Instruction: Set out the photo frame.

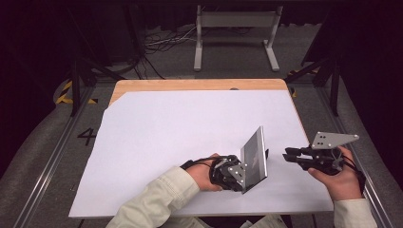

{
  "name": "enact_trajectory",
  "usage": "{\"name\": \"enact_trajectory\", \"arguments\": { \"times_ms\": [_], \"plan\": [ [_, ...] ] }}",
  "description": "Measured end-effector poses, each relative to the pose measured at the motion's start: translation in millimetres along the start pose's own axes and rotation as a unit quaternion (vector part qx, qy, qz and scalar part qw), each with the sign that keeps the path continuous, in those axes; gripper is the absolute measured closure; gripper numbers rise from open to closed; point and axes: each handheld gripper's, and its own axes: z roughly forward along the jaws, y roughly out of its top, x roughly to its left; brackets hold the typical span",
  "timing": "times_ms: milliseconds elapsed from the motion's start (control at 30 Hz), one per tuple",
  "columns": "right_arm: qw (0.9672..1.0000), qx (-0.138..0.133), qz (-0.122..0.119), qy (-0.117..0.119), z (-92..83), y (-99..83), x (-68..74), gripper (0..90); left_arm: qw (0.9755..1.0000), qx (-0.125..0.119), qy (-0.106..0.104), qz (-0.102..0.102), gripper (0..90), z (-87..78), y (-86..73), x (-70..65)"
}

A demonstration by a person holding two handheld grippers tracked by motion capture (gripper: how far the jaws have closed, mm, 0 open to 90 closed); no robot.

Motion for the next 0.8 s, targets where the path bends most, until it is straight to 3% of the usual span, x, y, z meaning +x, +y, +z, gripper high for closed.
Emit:
{"name": "enact_trajectory", "arguments": {
  "times_ms": [367,800],
  "plan": [
    [0.9999,0.000,0.012,0.000,-5.0,-3.7,-0.1,73.7,0.9999,-0.012,0.005,0.004,90.0,9.1,10.0,0.1],
    [0.9991,-0.007,0.039,-0.016,-10.1,-4.6,-3.0,72.3,0.9986,-0.034,0.038,-0.011,90.0,21.7,22.0,0.7]
  ]
}}
